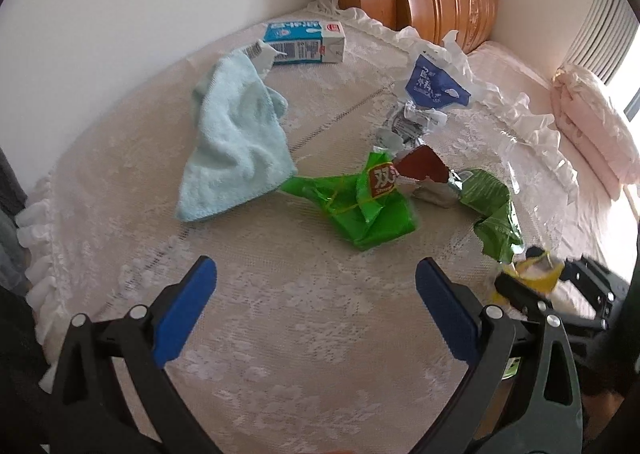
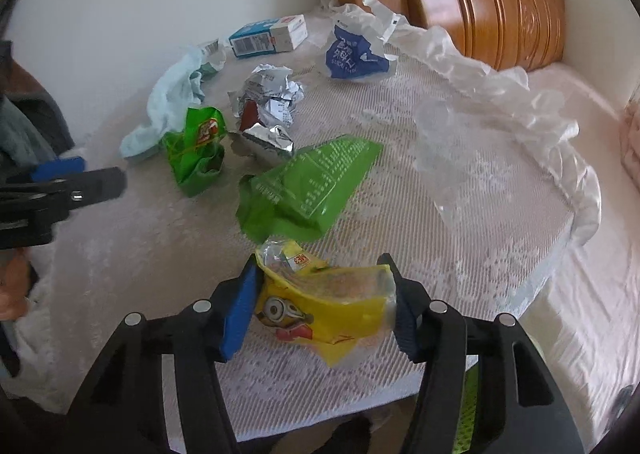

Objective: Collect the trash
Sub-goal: 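Grasp the yellow minion wrapper with the right tool while the left tool grasps the green wrapper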

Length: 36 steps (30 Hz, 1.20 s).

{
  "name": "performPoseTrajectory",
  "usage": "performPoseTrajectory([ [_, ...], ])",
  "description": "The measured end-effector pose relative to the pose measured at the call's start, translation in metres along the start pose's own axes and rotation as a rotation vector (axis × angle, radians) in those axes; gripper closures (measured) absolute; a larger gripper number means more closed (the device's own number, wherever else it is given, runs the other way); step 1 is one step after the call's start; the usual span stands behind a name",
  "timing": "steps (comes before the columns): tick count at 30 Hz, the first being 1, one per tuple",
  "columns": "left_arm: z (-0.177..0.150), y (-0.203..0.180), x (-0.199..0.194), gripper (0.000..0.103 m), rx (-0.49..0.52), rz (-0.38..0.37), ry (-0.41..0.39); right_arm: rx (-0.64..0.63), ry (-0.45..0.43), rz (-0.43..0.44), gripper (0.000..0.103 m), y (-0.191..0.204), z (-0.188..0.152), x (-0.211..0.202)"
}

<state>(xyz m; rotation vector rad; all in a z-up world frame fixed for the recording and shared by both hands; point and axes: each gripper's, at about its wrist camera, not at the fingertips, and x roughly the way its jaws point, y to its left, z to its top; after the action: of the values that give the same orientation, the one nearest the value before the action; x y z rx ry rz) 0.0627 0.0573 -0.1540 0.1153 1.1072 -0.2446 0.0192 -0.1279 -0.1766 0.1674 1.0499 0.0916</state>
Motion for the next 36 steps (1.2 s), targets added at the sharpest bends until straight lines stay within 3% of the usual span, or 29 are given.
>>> performPoseTrajectory([
  [12,0.023,-0.017,0.052,0.008,-0.133,-0.037,0.043,0.012,-0.041,0.009,0.044,-0.013,-0.004,-0.056],
  [20,0.037,-0.005,0.076,0.022,-0.336,-0.077,0.072,0.015,-0.05,0.002,0.044,-0.026,-0.001,-0.066],
  [26,0.04,-0.02,0.081,0.034,-0.331,-0.07,0.077,0.009,-0.049,0.005,0.044,-0.031,0.0,-0.066],
  [31,0.04,-0.021,0.078,0.05,-0.341,-0.087,0.082,0.004,-0.063,0.008,0.044,-0.032,0.001,-0.071],
  [36,0.031,-0.014,0.063,0.051,-0.356,-0.082,0.062,-0.006,-0.077,0.025,0.044,-0.032,0.005,-0.072],
])
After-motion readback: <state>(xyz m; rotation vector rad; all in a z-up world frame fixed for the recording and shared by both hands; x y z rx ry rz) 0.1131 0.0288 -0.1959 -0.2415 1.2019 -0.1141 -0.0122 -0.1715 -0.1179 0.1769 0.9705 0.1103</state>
